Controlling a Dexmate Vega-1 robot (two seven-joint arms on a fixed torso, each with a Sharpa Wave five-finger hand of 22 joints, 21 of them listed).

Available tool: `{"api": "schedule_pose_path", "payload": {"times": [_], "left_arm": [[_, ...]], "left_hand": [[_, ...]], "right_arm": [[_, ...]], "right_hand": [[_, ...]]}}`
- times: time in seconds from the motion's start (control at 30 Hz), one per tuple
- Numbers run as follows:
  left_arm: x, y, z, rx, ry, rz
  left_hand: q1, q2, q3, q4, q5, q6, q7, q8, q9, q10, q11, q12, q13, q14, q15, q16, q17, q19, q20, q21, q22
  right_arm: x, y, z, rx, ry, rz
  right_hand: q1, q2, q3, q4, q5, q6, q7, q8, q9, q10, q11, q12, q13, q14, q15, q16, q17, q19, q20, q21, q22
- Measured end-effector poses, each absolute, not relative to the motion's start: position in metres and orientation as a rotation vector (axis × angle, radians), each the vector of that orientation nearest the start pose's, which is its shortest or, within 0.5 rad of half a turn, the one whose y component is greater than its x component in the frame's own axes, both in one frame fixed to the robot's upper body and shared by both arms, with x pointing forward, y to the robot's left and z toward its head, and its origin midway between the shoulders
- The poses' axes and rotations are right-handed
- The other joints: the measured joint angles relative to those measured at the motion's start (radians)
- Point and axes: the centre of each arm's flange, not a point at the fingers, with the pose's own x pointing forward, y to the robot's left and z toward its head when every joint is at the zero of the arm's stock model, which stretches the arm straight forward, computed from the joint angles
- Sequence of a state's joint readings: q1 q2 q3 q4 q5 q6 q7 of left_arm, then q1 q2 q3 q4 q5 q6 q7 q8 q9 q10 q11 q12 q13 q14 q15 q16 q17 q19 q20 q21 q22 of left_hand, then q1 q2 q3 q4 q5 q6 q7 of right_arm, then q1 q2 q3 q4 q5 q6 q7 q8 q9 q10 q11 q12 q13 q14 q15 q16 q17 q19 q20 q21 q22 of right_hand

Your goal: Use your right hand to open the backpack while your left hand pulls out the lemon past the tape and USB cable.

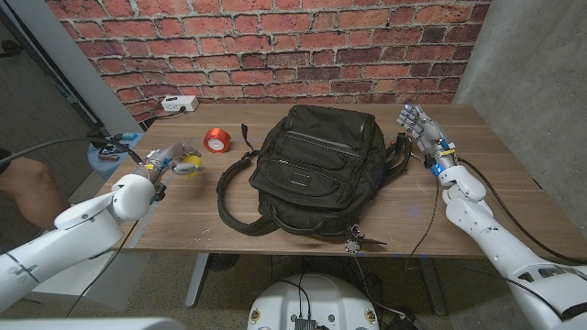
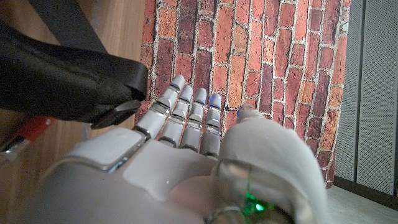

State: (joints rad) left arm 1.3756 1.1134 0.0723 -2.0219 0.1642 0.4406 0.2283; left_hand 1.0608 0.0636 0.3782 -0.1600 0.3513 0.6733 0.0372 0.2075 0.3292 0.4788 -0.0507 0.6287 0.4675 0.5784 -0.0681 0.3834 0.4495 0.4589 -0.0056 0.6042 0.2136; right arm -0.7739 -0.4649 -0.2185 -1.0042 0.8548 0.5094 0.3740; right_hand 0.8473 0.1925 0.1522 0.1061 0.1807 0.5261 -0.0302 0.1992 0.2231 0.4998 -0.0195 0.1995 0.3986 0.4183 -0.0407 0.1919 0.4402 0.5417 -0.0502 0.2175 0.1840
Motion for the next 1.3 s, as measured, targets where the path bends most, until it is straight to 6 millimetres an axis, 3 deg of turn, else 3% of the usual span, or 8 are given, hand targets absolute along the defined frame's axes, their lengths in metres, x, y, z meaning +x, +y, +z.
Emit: {"api": "schedule_pose_path", "payload": {"times": [0.7,0.97,1.1,1.13,1.3], "left_arm": [[0.523,0.402,-0.021,1.349,-0.270,0.315],[0.527,0.404,-0.021,1.385,-0.248,0.319],[0.530,0.406,-0.020,1.395,-0.241,0.322],[0.530,0.406,-0.020,1.396,-0.240,0.321],[0.536,0.408,-0.021,1.407,-0.230,0.317]], "left_hand": [[0.005,0.005,0.004,0.004,-0.004,-0.005,-0.005,0.000,-0.005,-0.006,-0.005,-0.008,0.044,-0.009,-0.002,-0.008,0.001,-0.011,0.000,0.007,0.000],[-0.002,0.013,0.007,0.007,-0.004,-0.014,-0.007,0.000,-0.005,-0.015,-0.006,-0.012,0.058,-0.015,0.004,-0.015,0.000,-0.022,0.004,0.007,-0.005],[-0.002,0.014,0.008,0.008,-0.008,-0.015,-0.007,-0.004,-0.005,-0.020,-0.001,-0.016,0.116,-0.020,-0.002,-0.020,0.000,-0.025,0.000,0.007,-0.005],[0.021,0.036,0.008,0.008,-0.008,-0.018,-0.011,-0.004,-0.005,-0.021,-0.001,-0.020,0.116,-0.020,-0.001,-0.024,-0.002,-0.025,0.000,0.007,-0.005],[0.027,0.042,0.008,0.008,-0.008,-0.026,-0.007,-0.005,-0.005,-0.036,-0.003,-0.026,0.121,-0.034,0.006,-0.029,-0.005,-0.025,0.000,0.007,-0.005]], "right_arm": [[0.655,-0.387,-0.032,0.242,-0.755,0.212],[0.655,-0.389,-0.035,0.251,-0.749,0.202],[0.654,-0.389,-0.036,0.254,-0.747,0.200],[0.654,-0.389,-0.037,0.254,-0.747,0.200],[0.654,-0.389,-0.038,0.257,-0.747,0.196]], "right_hand": [[-0.008,-0.008,0.021,-0.001,0.000,0.000,0.000,0.000,-0.005,0.000,0.000,0.000,-0.010,-0.011,0.000,0.000,-0.014,-0.009,0.002,0.000,0.000],[-0.008,-0.008,0.033,-0.011,0.000,0.000,0.000,0.002,-0.005,0.000,0.000,0.000,-0.014,-0.011,0.000,0.000,-0.023,-0.009,0.002,0.000,0.000],[-0.002,-0.014,0.040,-0.018,0.000,0.001,0.000,0.004,-0.005,0.000,0.000,0.000,-0.014,-0.011,0.000,0.000,-0.028,-0.009,0.002,0.000,0.000],[-0.004,-0.018,0.041,-0.019,0.000,0.001,-0.001,0.004,-0.005,-0.001,-0.001,0.000,-0.015,-0.010,0.000,0.000,-0.028,-0.009,0.002,0.000,0.000],[-0.013,-0.026,0.041,-0.019,0.000,0.004,-0.004,0.004,-0.005,-0.020,-0.006,-0.004,-0.022,-0.029,-0.004,-0.002,-0.036,-0.018,0.000,0.000,0.000]]}}
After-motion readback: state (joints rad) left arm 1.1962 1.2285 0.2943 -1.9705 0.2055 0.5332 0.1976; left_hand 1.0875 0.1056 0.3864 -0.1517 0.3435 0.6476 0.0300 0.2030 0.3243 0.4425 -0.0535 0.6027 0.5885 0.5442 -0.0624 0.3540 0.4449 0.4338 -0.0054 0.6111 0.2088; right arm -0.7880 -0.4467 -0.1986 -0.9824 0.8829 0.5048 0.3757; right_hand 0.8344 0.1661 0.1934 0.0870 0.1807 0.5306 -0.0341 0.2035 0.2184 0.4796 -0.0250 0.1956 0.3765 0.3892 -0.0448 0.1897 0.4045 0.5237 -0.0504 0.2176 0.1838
